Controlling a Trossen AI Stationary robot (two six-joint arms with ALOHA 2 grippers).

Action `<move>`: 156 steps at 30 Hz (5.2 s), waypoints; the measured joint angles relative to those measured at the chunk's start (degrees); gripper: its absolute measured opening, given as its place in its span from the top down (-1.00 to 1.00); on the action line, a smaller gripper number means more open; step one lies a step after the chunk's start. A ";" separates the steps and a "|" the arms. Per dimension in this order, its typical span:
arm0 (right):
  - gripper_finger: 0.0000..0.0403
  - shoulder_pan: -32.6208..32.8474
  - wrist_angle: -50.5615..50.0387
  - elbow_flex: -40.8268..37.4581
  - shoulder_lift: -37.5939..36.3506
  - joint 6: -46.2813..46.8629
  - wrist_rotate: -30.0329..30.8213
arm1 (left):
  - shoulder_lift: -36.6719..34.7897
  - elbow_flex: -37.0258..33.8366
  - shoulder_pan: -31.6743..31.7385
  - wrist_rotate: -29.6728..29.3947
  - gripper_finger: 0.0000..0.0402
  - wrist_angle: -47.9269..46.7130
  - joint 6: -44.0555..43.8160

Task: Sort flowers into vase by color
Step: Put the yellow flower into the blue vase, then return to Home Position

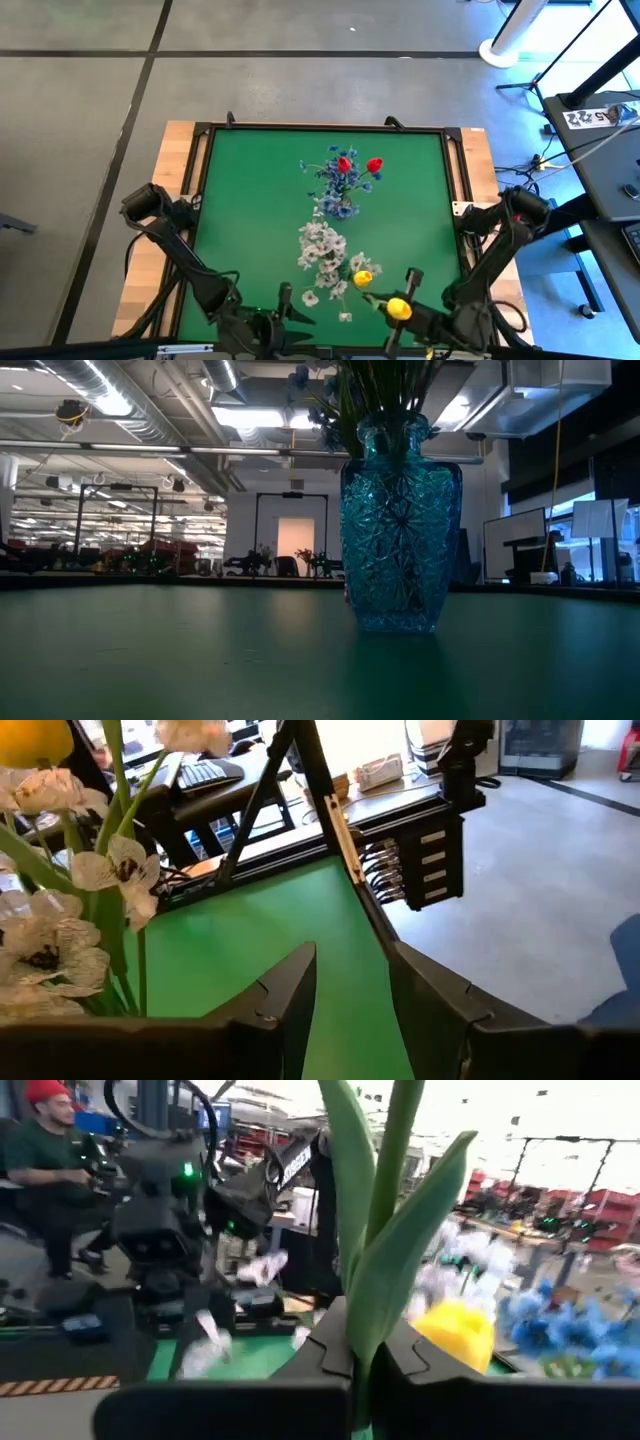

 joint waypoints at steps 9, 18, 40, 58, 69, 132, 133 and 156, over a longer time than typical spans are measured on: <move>0.98 -2.06 1.97 -6.37 -0.42 6.84 -1.72 | 0.00 0.00 -0.45 0.12 0.38 0.31 -0.77; 0.97 -7.60 -8.23 -8.37 -0.42 18.51 -5.71 | 0.00 0.00 -0.36 0.10 0.38 0.31 -2.89; -0.16 -7.90 -37.49 -3.21 -7.65 33.57 -15.21 | -9.66 -0.02 -3.45 0.10 0.38 -12.54 -6.67; -0.38 -1.50 -77.43 -1.16 -14.35 66.18 -15.16 | -9.66 -0.02 1.78 3.22 0.38 -18.35 -11.74; -0.26 2.73 -70.22 -1.16 -11.84 59.45 -29.42 | -9.90 -0.02 -0.54 -0.25 0.38 -22.71 -15.94; 0.85 -27.37 -37.98 -45.35 -20.69 53.88 -32.74 | -37.51 -51.66 33.54 6.58 0.38 2.51 -33.27; 0.92 -30.98 -28.53 -48.53 -21.22 48.50 -35.23 | -37.51 -53.15 37.47 11.16 0.38 6.64 -32.75; 0.97 -59.25 -26.65 -60.81 -70.67 23.63 -69.20 | -69.93 -53.20 45.12 36.60 0.38 -6.43 -9.80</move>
